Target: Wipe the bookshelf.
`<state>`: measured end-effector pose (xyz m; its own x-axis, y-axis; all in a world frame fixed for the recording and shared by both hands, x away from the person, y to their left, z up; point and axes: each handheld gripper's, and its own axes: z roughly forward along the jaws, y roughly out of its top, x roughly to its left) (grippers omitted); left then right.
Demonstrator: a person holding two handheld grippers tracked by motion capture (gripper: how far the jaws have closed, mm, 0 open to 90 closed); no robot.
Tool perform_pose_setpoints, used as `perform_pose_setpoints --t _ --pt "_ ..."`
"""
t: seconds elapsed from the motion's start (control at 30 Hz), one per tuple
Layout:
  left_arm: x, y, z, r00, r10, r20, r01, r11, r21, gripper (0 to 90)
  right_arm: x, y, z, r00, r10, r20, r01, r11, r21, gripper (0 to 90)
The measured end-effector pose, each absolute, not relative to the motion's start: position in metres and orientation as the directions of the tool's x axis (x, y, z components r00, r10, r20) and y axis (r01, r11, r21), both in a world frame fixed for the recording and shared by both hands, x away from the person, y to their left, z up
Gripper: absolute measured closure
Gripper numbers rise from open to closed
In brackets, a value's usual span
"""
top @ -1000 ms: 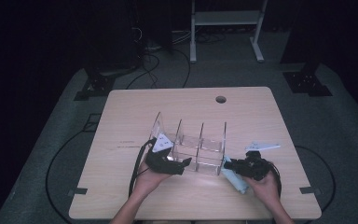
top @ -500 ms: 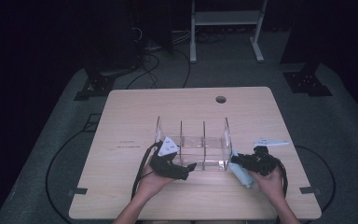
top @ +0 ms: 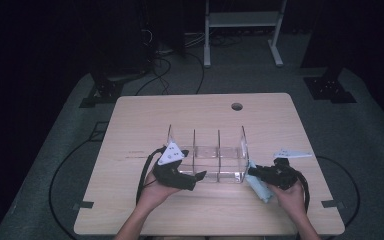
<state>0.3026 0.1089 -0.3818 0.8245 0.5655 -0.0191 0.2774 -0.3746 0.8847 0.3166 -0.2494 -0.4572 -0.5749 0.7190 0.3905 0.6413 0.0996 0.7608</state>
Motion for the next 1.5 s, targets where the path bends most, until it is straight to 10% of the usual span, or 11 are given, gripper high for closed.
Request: perform_pose_setpoints --t 1.5 --pt "0.349 0.178 -0.419 0.845 0.530 -0.072 0.314 -0.383 0.869 7.2 0.314 -0.251 -0.457 -0.594 0.696 0.403 0.634 0.097 0.767 76.6"
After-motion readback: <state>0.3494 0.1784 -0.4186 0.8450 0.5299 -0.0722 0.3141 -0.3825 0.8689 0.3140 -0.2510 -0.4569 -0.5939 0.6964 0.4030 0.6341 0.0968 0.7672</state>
